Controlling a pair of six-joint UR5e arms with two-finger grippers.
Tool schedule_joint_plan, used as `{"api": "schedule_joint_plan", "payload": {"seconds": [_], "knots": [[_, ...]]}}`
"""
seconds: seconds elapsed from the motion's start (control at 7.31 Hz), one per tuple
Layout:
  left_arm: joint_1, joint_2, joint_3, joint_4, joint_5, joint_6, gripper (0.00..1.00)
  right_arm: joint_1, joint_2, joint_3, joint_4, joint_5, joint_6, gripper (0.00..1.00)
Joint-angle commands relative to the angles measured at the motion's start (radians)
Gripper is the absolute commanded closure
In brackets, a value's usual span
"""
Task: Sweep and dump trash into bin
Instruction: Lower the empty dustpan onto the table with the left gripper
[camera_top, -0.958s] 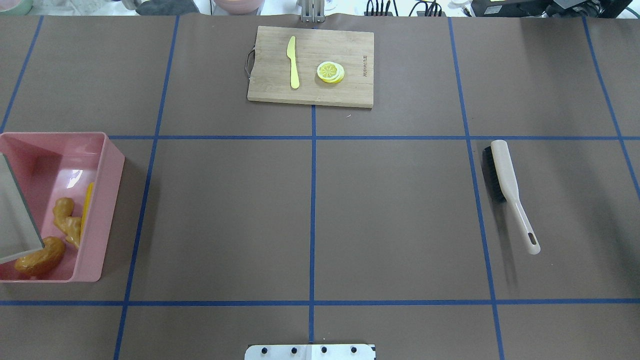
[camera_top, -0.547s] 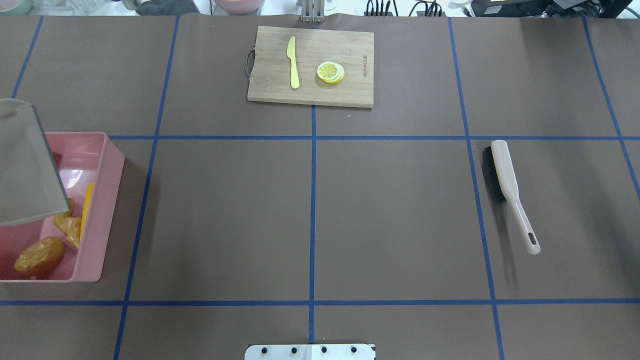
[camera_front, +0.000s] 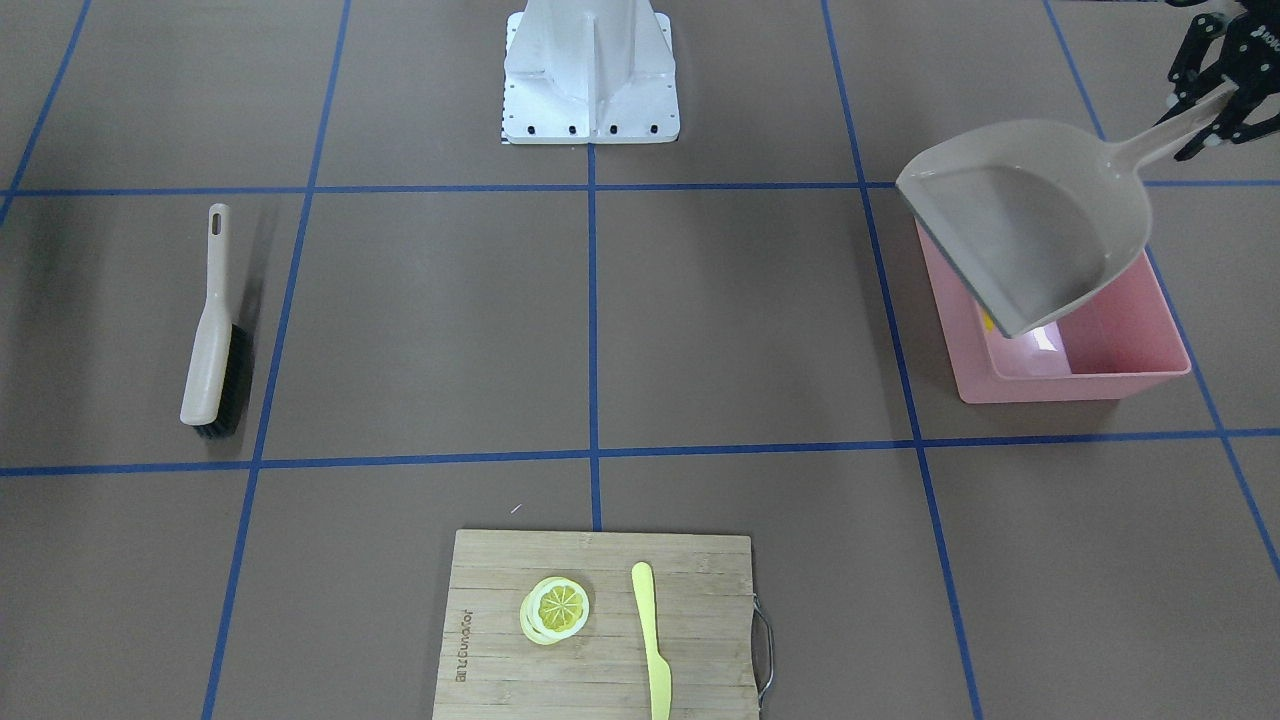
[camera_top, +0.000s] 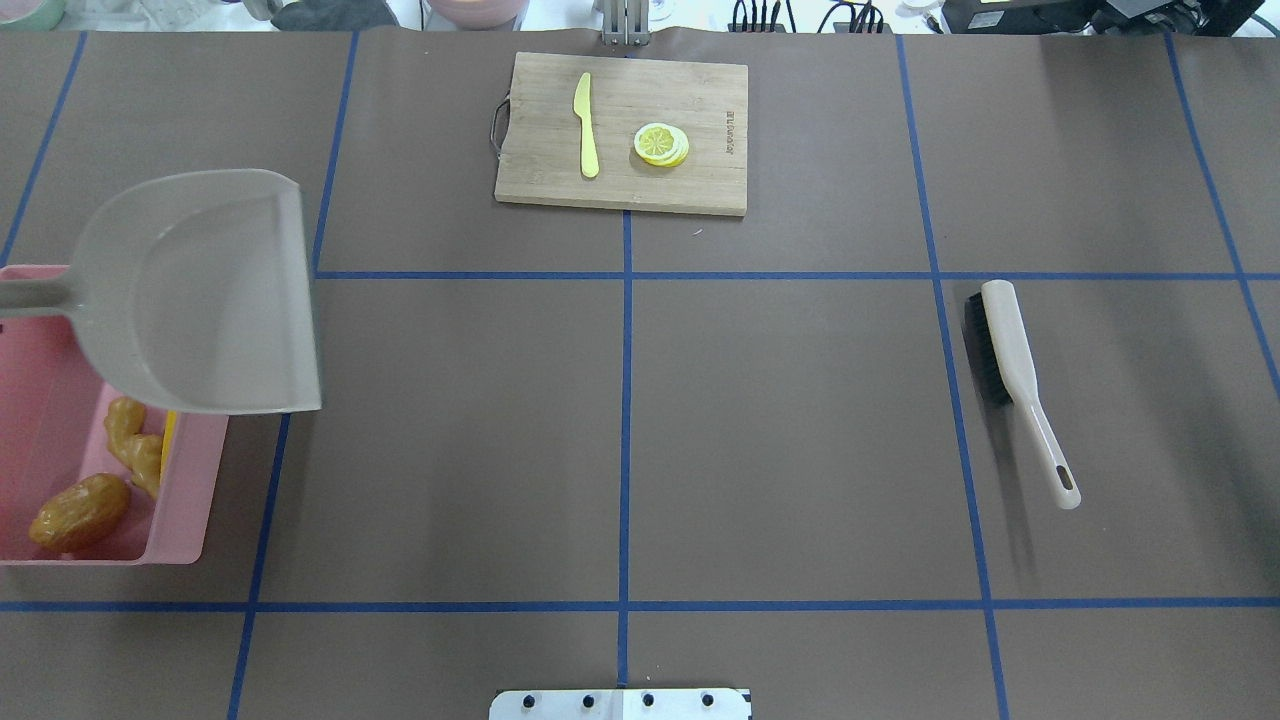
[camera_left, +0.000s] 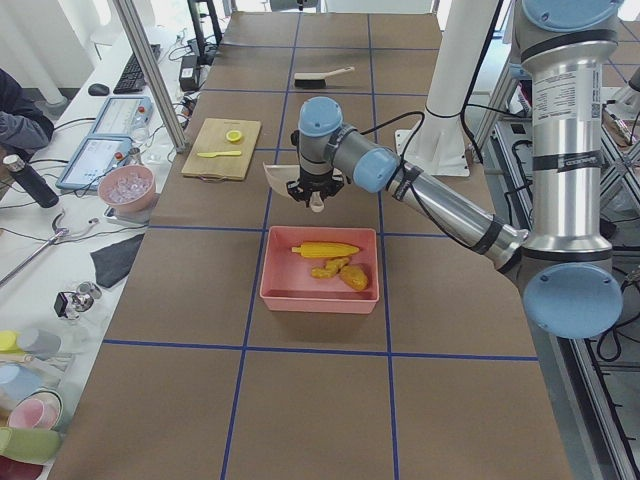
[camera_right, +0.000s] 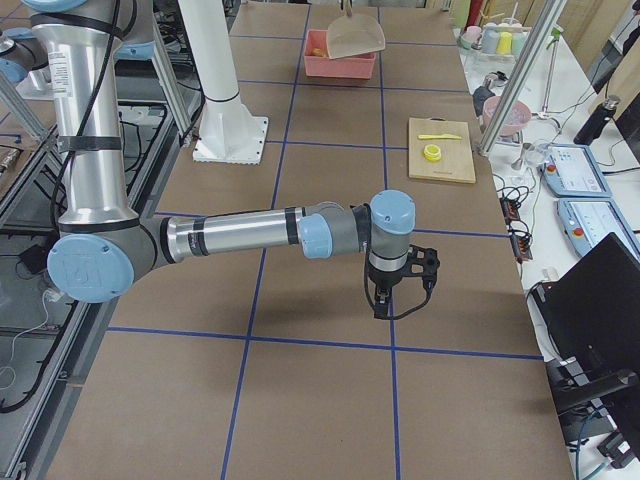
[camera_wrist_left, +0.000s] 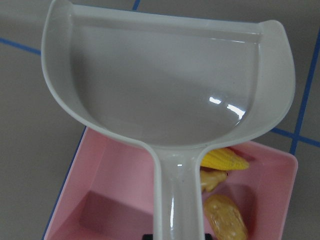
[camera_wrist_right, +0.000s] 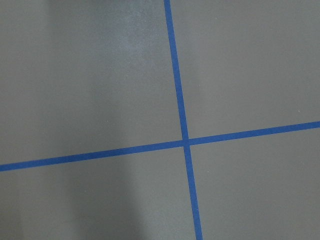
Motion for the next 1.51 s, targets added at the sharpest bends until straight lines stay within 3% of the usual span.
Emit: {"api": "schedule_joint_plan", "payload": {"seconds": [0.0,0.41,0.68,1.37], "knots": [[0.142,-0.237,0.169,0.009,0.016,-0.015,1.00,0.007,-0.006,0.005,0.001,-0.001,-0.002,0.00],[0.309,-0.402,0.354,0.001,0.025,-0.015,1.00,0.007,-0.008,0.006,0.001,0.003,-0.002,0.00],[0.374,-0.418,0.386,-0.048,0.031,-0.016,1.00,0.007,-0.008,0.006,0.001,0.003,-0.002,0.00],[0.374,-0.412,0.446,-0.109,0.056,-0.076,1.00,0.007,-0.008,0.006,0.001,0.003,-0.002,0.00]]}}
